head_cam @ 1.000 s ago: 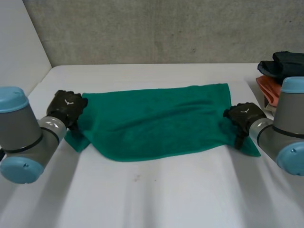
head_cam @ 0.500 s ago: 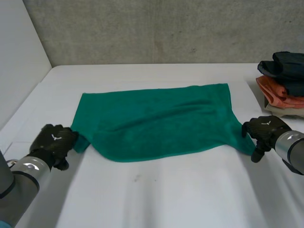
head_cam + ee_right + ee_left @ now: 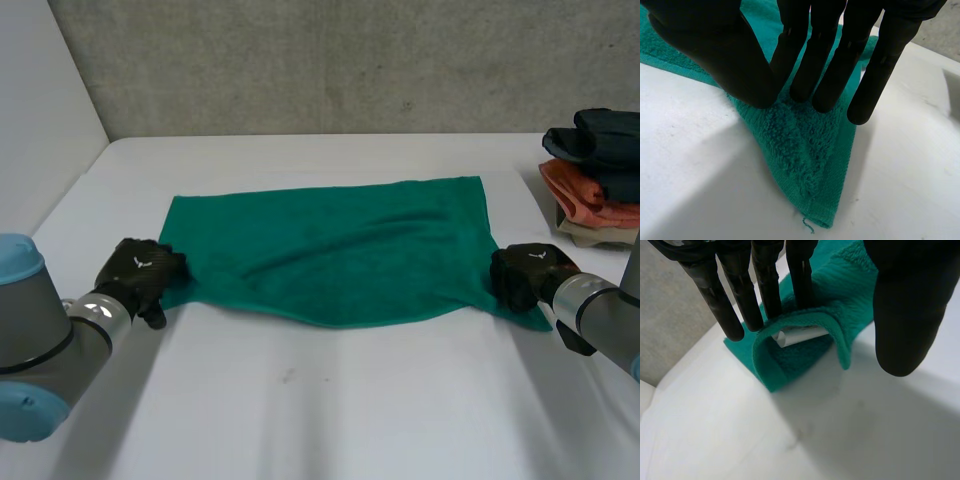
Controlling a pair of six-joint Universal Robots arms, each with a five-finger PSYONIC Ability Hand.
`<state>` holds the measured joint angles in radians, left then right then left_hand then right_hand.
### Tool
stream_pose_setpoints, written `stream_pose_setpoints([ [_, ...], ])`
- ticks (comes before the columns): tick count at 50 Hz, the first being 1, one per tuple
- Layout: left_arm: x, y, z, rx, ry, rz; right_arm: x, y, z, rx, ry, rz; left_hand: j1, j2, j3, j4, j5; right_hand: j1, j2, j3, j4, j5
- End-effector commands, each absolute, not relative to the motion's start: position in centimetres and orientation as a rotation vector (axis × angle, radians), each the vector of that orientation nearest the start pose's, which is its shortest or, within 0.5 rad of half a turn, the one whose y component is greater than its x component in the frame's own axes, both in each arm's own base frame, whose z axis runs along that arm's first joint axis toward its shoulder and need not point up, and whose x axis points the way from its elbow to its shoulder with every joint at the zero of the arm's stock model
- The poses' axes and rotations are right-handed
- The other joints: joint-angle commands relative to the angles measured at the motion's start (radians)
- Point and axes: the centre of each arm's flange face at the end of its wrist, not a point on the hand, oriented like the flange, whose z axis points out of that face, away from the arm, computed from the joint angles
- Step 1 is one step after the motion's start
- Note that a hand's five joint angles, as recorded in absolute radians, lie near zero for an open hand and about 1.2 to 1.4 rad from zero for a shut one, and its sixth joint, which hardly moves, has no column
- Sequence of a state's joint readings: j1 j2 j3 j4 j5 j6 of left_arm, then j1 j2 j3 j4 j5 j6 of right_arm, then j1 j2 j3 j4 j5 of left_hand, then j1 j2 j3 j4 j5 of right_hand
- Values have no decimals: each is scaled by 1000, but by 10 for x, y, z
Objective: Fold the laundry.
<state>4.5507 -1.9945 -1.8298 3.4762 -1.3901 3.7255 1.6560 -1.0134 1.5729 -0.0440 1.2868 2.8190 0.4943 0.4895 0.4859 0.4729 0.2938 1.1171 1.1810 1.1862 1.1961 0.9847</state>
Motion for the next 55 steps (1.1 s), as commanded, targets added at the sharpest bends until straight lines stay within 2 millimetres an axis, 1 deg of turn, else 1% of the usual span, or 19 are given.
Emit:
stream_pose_setpoints([
  [1, -201, -310, 123, 1052, 2197, -1806, 186, -324, 124, -737, 2492, -1529, 19, 24, 27, 40, 45, 279, 215, 210, 200, 237],
  [5, -203, -320, 119, 1053, 2186, -1815, 186, -324, 124, -741, 2497, -1527, 25, 29, 33, 46, 51, 279, 215, 210, 200, 237],
  [16, -209, -336, 104, 1066, 2188, -1806, 188, -325, 127, -749, 2487, -1543, 57, 62, 65, 78, 83, 279, 215, 210, 200, 237],
  [20, -212, -343, 104, 1067, 2172, -1824, 188, -325, 127, -749, 2487, -1543, 139, 144, 147, 160, 165, 279, 215, 210, 200, 237],
  [21, -215, -345, 105, 1075, 2165, -1834, 188, -325, 126, -749, 2488, -1541, 238, 243, 246, 259, 264, 279, 215, 210, 200, 237],
  [25, -224, -344, 108, 1095, 2150, -1859, 188, -325, 126, -760, 2490, -1540, 412, 417, 420, 433, 438, 279, 215, 210, 200, 237],
  [28, -227, -340, 107, 1113, 2154, -1857, 188, -325, 126, -769, 2492, -1543, 535, 540, 543, 556, 561, 279, 215, 210, 200, 237],
  [35, -236, -328, 109, 1150, 2160, -1865, 188, -325, 126, -800, 2494, -1546, 532, 537, 541, 554, 558, 279, 215, 210, 200, 237],
  [42, -236, -329, 113, 1152, 2143, -1871, 189, -324, 125, -828, 2493, -1549, 559, 563, 567, 580, 585, 279, 215, 210, 200, 237],
  [43, -236, -329, 112, 1153, 2145, -1869, 189, -324, 125, -836, 2493, -1548, 608, 613, 617, 630, 634, 279, 215, 210, 200, 237],
  [44, -235, -329, 113, 1147, 2145, -1870, 189, -324, 125, -841, 2493, -1549, 899, 904, 907, 920, 925, 279, 215, 210, 200, 237],
  [46, -235, -329, 113, 1144, 2145, -1868, 190, -324, 125, -853, 2491, -1551, 902, 907, 910, 923, 928, 279, 215, 210, 200, 237],
  [47, -235, -328, 115, 1139, 2142, -1870, 189, -323, 127, -870, 2499, -1555, 902, 907, 910, 923, 928, 279, 215, 210, 200, 237],
  [50, -229, -326, 141, 1077, 2101, -1918, 187, -321, 129, -927, 2535, -1556, 902, 907, 910, 923, 928, 279, 215, 210, 200, 237],
  [51, -227, -321, 148, 1068, 2094, -1924, 184, -318, 135, -994, 2569, -1554, 902, 907, 910, 923, 928, 279, 215, 210, 200, 237],
  [52, -224, -310, 160, 1061, 2096, -1922, 182, -314, 140, -1039, 2589, -1552, 902, 907, 910, 923, 928, 279, 215, 210, 200, 237],
  [54, -221, -296, 166, 1076, 2112, -1901, 179, -306, 153, -1136, 2619, -1544, 902, 907, 910, 923, 928, 279, 215, 210, 200, 237],
  [55, -217, -280, 171, 1095, 2137, -1865, 175, -298, 166, -1230, 2645, -1541, 902, 907, 910, 923, 928, 279, 215, 210, 200, 237],
])
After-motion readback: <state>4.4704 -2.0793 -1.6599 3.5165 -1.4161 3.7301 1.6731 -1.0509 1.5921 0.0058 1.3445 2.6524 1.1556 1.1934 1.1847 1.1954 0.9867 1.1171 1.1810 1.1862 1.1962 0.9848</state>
